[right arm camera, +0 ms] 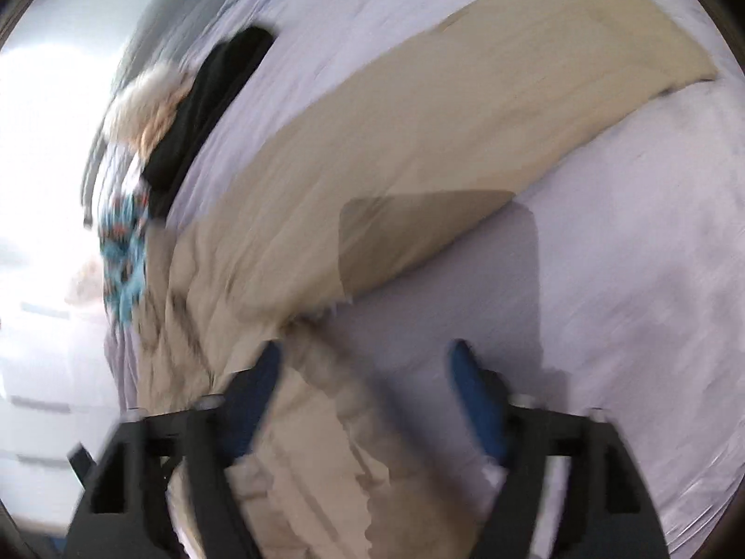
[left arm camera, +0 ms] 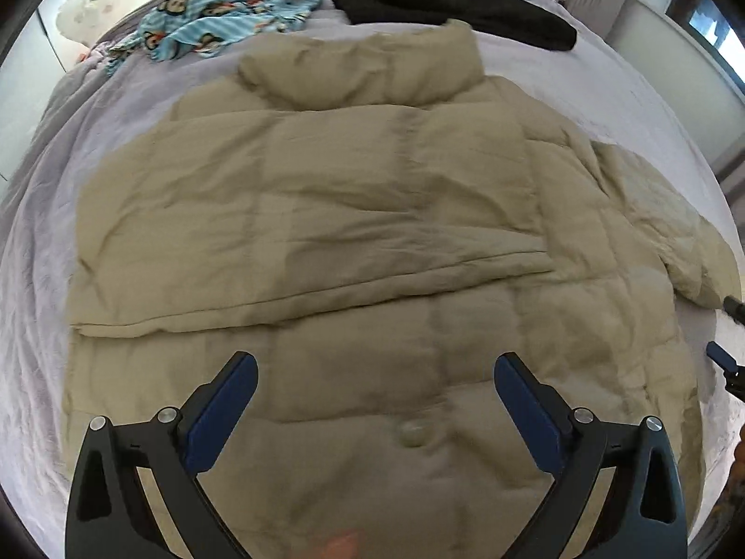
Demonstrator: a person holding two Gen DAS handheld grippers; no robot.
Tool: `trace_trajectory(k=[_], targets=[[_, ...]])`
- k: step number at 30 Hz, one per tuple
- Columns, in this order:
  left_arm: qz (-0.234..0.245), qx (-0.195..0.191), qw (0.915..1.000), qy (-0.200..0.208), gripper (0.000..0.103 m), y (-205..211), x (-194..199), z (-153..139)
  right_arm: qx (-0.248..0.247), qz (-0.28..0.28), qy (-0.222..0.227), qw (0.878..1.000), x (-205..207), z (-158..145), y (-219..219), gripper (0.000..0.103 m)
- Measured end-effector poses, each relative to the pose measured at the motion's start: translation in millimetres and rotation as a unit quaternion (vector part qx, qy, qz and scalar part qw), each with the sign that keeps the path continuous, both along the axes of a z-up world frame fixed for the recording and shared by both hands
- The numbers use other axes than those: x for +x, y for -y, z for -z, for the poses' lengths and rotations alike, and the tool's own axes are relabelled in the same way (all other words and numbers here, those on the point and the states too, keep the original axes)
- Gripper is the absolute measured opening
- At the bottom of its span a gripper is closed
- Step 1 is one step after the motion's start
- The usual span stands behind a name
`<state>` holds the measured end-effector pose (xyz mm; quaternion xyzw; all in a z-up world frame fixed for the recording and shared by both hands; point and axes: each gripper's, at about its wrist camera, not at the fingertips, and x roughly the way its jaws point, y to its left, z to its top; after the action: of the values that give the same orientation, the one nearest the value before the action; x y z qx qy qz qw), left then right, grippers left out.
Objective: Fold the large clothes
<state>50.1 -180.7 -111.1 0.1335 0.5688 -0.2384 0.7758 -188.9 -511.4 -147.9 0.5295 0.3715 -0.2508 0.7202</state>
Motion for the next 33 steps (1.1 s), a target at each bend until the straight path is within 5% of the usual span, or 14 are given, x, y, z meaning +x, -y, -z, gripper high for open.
trace_trajectory(k=[7, 11, 20, 21, 25, 27, 33], targets=[[0.008, -0.002, 0.9996, -0.028, 0.102, 39.2, -15.6, 4.2, 0.033, 0.125, 0.041, 0.991, -58.4, 19.1, 75.7, 0.089], [0.012, 0.0, 0.9999, -0.012, 0.102, 55.4, -26.6, -0.8, 0.075, 0.161, 0.08, 0.981, -69.3, 35.8, 108.5, 0.09], [0.006, -0.01, 0.9999, 0.01, 0.102, 69.0, -30.8, -15.8, 0.168, 0.251, 0.196, 0.933, -56.9, 58.0, 164.8, 0.089], [0.002, -0.012, 0.9998, 0.015, 0.102, 69.1, -29.9, -18.7, 0.173, 0.252, 0.196, 0.932, -53.1, 57.8, 167.4, 0.085], [-0.016, -0.015, 0.9994, 0.026, 0.102, 63.1, -19.1, -23.7, 0.181, 0.229, 0.179, 0.939, -30.0, 49.4, 170.8, 0.018], [-0.025, -0.016, 0.9993, 0.023, 0.102, 57.2, -11.9, -25.6, 0.163, 0.215, 0.174, 0.947, -21.4, 38.8, 170.2, 0.008], [-0.055, -0.019, 0.9979, 0.028, 0.102, 27.9, 10.5, -25.8, 0.035, 0.099, 0.146, 0.984, 46.9, -31.6, 154.1, 0.008]])
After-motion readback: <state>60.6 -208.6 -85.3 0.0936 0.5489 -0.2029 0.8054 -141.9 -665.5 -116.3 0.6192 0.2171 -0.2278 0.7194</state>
